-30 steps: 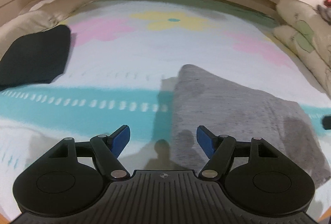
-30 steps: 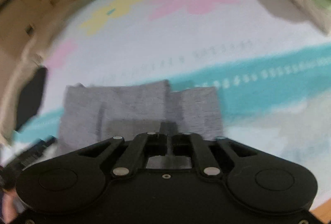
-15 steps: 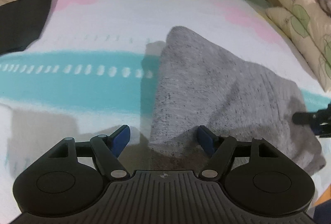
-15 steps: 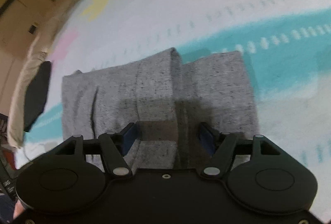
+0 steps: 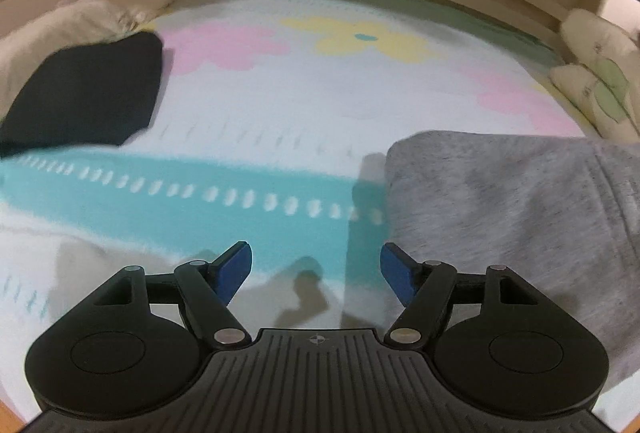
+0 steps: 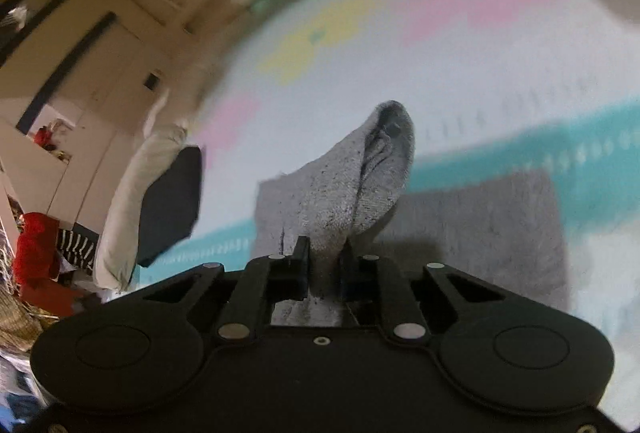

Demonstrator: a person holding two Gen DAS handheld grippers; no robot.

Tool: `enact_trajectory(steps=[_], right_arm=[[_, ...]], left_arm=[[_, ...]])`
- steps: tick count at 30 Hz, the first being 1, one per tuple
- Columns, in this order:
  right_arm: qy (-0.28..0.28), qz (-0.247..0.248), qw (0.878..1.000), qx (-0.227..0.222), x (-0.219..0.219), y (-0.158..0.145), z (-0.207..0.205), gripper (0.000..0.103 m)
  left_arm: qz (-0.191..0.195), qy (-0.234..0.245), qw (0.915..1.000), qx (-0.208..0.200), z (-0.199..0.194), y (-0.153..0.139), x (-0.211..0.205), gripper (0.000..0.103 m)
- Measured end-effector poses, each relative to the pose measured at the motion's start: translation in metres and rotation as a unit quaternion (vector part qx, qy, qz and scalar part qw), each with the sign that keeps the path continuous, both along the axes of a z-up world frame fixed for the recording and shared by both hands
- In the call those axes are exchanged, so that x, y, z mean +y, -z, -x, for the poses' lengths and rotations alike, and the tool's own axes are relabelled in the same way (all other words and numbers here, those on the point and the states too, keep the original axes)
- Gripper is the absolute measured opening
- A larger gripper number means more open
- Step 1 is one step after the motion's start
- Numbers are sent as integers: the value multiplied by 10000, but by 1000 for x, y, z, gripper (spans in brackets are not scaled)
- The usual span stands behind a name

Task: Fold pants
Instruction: 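Lift the pinched pants fabric with the right gripper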

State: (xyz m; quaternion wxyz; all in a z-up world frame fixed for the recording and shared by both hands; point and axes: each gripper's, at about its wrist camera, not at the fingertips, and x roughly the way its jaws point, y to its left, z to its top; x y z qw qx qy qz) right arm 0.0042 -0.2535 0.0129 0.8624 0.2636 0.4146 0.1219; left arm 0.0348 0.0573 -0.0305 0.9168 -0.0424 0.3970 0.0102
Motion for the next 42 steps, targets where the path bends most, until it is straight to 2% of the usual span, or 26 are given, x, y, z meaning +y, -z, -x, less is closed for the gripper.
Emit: enact_trajectory(steps=[2,4,6,8,10,11,12,14,16,18,19,20,21,23,28,32,37,42], right_arm=[[123,370,9992,10,-7,-4,7,21],[331,783,9956,406,-15,11,4,23],[468,1159,9878,928,-17,40,-5,25],[476,1721,9725,1495,-12,73,-15,28],[559,1775,9719,1441,-14,79,-10,32],[565,1845,9708,1424,-13,74,-9,40],[544,1948,9699,1359,-12,68,-7,52],[664,2192,9652,1262,-7,62,-5,66],[792,2448,9584,1239,-3,63,-5,72],[751,2429,9582,1313,-1,69,-4,76],[729,2383,9588,1367,-2,72,-4,80],[728,2347,9584,1451,-1,76,-4,92],[768,2354,9564,1547,-2,79,-8,98],[938,2322,9536,1670,-5,86,-7,101],[1195,1693,9577,1995,-22,95,-10,102],[1176,1739,9577,1968,-22,96,-11,102],[1164,1691,9587,1967,-25,97,-5,102],[1159,1684,9591,1957,-24,96,-8,101]], left_arm=[[-139,196,9997,-43,0,-1,-13,70],[-251,472,9986,-11,0,2,-28,70],[-394,807,9959,61,0,8,-45,70],[-703,1157,9907,162,2,17,-61,70],[-1288,1477,9796,456,2,33,-75,70],[-1495,1537,9757,453,4,39,-79,71],[-1526,1532,9757,343,6,39,-80,70],[-1481,1517,9766,353,7,37,-79,70],[-1340,1467,9794,365,7,36,-74,70],[-1142,1323,9835,457,3,36,-68,71],[-1068,1257,9850,512,1,36,-66,71],[-1035,1222,9856,551,-1,36,-64,71],[-1033,1193,9858,571,-2,35,-63,71],[-1067,1147,9861,554,-2,29,-65,70],[-1007,1072,9882,434,-6,9,-72,70],[-900,1104,9889,434,-13,-1,-78,70],[-782,1203,9878,612,-22,5,-88,71],[-716,1262,9887,386,-22,-9,-95,70]])
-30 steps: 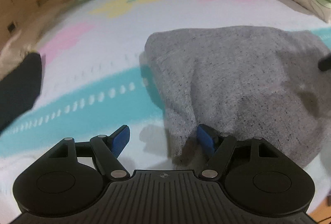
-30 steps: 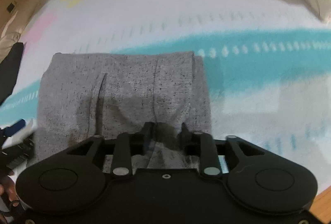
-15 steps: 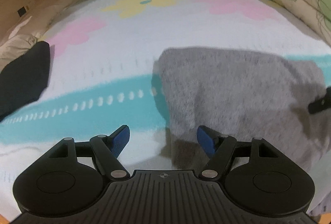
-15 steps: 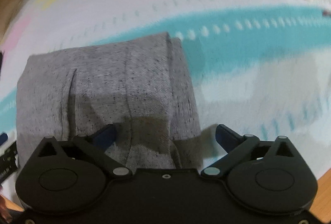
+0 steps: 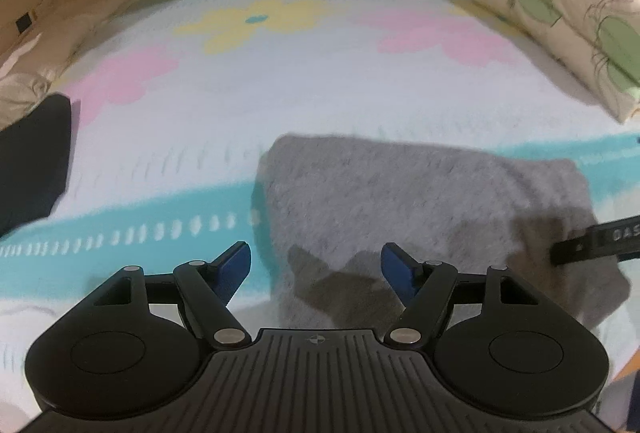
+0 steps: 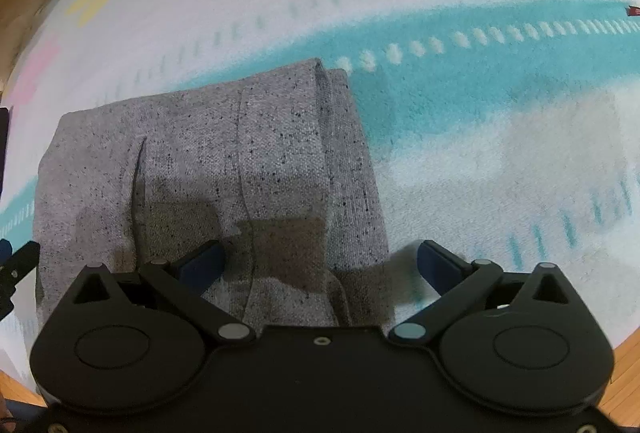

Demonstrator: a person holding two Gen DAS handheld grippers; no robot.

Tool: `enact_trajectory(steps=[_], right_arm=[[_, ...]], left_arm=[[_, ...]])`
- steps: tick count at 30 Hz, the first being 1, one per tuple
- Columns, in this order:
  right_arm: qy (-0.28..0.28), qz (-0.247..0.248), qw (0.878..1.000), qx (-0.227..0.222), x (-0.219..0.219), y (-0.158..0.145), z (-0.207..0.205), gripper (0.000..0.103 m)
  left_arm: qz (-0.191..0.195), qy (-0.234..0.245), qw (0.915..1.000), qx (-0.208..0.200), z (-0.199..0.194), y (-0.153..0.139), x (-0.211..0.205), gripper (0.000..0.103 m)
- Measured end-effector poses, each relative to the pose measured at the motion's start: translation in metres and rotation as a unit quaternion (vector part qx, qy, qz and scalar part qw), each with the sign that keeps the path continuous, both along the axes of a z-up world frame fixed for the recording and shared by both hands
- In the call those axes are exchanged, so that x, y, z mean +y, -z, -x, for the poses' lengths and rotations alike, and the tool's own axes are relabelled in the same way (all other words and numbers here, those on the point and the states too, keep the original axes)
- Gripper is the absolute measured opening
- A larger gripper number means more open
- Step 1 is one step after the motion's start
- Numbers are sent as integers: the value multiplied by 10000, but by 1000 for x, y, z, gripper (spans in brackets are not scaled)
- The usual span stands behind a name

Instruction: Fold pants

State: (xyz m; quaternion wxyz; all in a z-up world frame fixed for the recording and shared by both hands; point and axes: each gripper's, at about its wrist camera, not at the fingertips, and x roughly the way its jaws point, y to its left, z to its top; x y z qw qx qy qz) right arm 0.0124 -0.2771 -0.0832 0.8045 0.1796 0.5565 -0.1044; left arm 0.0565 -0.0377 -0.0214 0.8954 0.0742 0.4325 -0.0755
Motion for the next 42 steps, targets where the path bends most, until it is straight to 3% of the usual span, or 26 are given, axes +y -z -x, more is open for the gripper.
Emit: enact_trajectory(steps=[4,7,12,15,19,25,28,34,35,37,38,39,42], right_arm=[[1,172,9995,-274,0,-16,1,90],[110,650,9942,-850,8,-35,6,88],[-581,1292,9765,-1624,41,-48,-2,42],[-822,1084,9755,-1730,53,-37,-17,40],[-1001,1418,9715,-1611,63,-22,-35,39],[-1259,1784,9620,-1639,72,-17,-39,40],[-1249,1702,9630,-1673,68,-19,-38,40],[-1404,1387,9619,-1893,56,-20,-24,43],[-1418,1349,9625,-1880,54,-21,-22,46],[-1476,1314,9636,-1799,53,-23,-20,64],[-1443,1386,9656,-1664,53,-24,-20,93],[-1356,1482,9682,-1491,52,-22,-19,103],[-1119,1292,9756,-1380,38,-17,-11,101]], left_arm=[[-157,169,9995,-216,-12,-7,-10,71],[-213,191,9994,-210,-32,-6,-16,71],[-133,234,9996,-65,-64,14,-23,71],[-149,123,9996,190,-84,41,-21,71],[121,-114,9992,374,-101,63,-7,81],[594,-259,9967,492,-108,63,7,82],[904,-467,9947,175,-97,39,26,81],[794,-308,9961,-209,-52,10,45,82],[757,-205,9967,-196,-47,11,42,83],[653,83,9978,-102,-35,13,34,85],[596,228,9979,-66,-31,14,29,85],[518,367,9980,-50,-24,16,24,85],[369,597,9975,-50,-7,20,16,85]])
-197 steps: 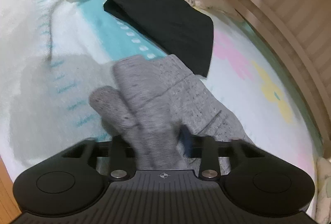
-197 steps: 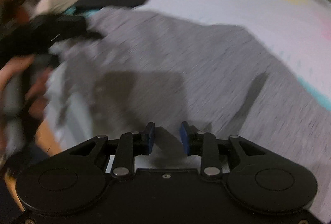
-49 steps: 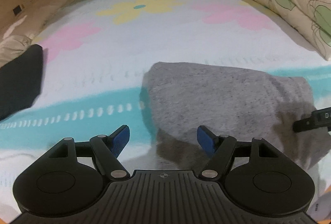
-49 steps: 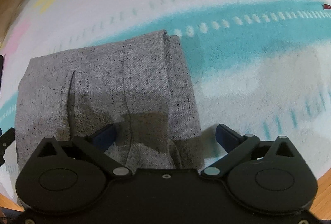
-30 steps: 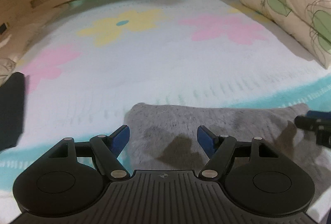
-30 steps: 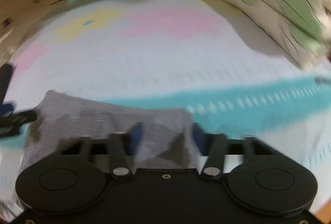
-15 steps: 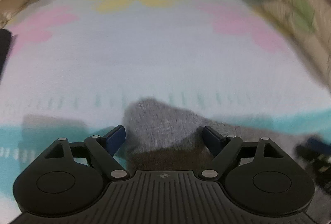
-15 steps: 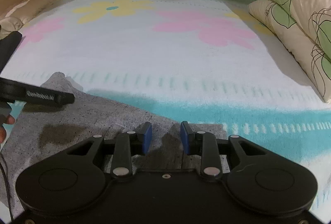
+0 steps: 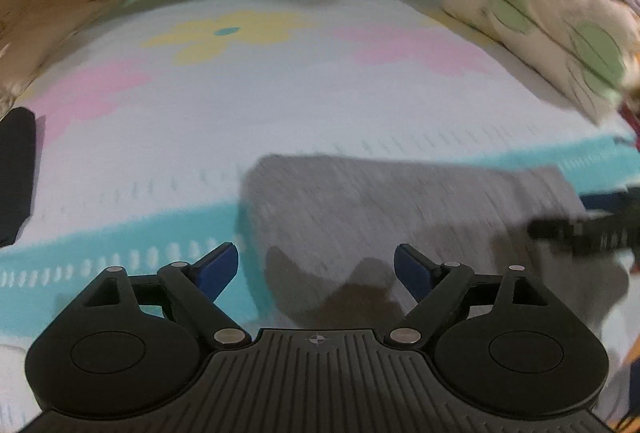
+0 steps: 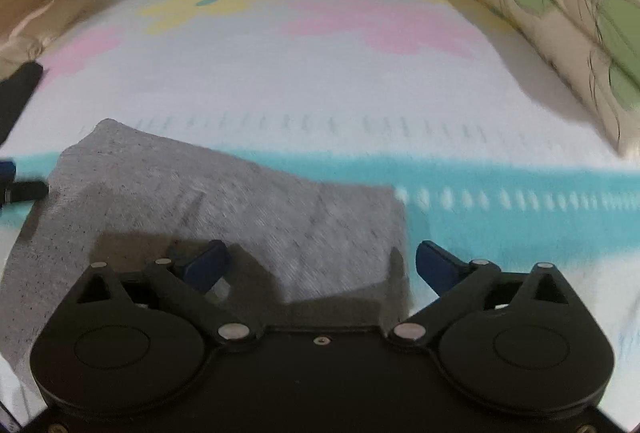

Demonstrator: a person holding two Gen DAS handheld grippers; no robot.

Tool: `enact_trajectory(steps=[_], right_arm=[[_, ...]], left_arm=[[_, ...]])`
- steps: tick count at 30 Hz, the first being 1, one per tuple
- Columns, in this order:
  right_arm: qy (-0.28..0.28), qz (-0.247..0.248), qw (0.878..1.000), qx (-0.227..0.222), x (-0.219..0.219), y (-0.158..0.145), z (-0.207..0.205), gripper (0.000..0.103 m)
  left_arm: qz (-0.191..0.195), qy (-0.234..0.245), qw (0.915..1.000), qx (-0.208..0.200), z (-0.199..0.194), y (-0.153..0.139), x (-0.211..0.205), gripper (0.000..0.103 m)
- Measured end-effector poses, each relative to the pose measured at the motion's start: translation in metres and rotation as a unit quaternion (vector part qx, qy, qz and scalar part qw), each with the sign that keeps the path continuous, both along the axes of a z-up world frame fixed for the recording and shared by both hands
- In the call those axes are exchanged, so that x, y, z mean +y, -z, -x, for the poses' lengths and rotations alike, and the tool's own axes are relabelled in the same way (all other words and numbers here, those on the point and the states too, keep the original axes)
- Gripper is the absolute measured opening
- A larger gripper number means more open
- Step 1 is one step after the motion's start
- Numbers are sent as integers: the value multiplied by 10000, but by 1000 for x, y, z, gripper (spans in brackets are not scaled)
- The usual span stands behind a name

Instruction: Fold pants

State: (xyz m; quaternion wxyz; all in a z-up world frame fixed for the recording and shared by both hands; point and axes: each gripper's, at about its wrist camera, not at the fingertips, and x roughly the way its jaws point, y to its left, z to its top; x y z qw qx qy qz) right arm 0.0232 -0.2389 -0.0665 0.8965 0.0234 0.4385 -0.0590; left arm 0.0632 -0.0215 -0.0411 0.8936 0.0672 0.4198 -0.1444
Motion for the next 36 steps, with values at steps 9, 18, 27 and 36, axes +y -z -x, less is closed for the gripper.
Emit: enact_trajectory(steps=[9,18,27,36], right_arm=[[761,-3142,9456,357,-95,17,20,103],[1106,-4564,8826,234,-138,35,36,103],[65,-4155,9089,354,-111,28,23,103],[-284,-4266,9039,164,-107,30,20,103]], left_arm=[[1107,-453,9910,597,2,4,42,92],[1925,-874,9662,1473,-18,45,74,96],[2223,-522,9642,1347,-29,49,67,102],[2361,-62,9615,1404,-39,53,50,102]])
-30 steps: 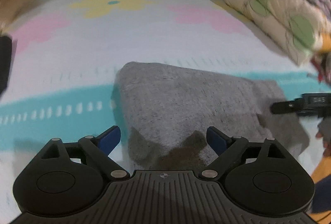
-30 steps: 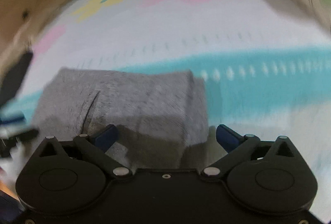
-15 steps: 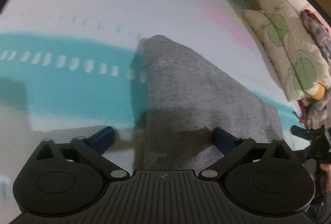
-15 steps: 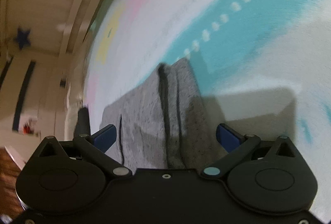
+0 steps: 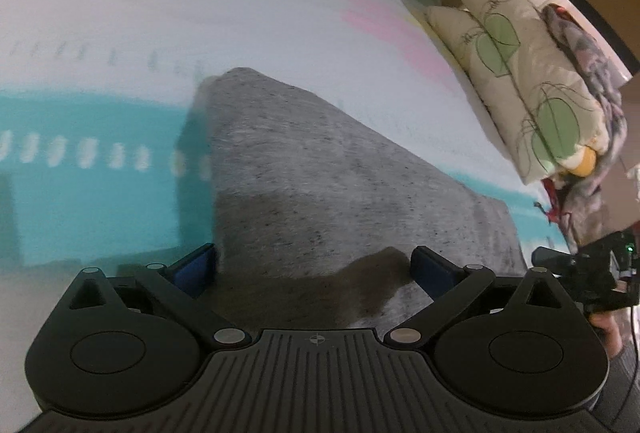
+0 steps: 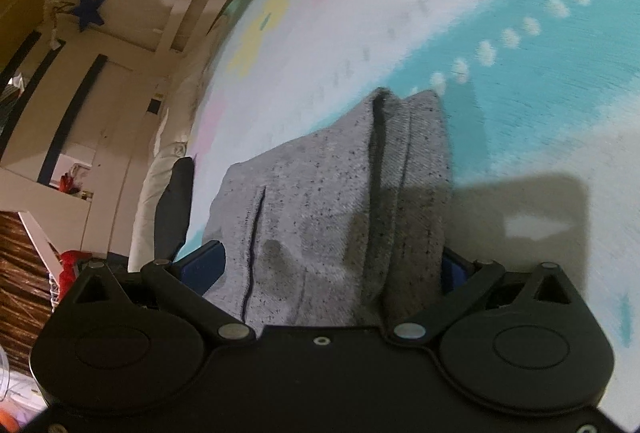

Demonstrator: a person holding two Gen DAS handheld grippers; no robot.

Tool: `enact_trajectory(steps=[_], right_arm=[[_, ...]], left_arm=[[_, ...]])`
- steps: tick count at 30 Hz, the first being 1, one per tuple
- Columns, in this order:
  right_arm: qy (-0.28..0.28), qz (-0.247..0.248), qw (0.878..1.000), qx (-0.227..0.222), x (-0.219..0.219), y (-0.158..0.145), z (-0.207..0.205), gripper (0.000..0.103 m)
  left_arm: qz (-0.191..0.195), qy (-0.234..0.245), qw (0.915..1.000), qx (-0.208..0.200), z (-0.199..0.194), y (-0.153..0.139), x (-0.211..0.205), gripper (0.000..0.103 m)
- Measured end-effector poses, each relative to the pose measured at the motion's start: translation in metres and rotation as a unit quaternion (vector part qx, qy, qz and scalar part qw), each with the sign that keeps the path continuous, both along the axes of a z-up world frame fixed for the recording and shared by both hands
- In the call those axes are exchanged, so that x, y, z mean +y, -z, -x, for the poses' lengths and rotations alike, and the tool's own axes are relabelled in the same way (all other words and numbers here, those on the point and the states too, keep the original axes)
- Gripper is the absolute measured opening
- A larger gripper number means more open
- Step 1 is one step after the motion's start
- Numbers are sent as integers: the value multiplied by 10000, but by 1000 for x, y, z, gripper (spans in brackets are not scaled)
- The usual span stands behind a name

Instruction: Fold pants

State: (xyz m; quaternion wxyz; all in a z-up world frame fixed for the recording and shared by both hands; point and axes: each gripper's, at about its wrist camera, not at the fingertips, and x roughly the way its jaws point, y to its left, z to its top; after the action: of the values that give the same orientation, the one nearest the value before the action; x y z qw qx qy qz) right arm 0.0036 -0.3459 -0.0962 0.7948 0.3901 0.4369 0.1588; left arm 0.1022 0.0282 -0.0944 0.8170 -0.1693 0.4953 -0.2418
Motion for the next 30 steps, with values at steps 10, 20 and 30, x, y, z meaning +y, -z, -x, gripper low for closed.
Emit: enact_trajectory(steps=[10,20,30], right_arm=[[-382,18,9983,-429,18,2,-10,103],[-494,-31,9983,-309,22,1,-21,103],[-441,181,9983,-347,28,-2,-16,103]], left_arm=[[218,217,9995,19,-5,3,-14,102],[-245,418,9987,-160,-4,0,-32,102],[-877,107,9950,-473,10,-7,-52,78]])
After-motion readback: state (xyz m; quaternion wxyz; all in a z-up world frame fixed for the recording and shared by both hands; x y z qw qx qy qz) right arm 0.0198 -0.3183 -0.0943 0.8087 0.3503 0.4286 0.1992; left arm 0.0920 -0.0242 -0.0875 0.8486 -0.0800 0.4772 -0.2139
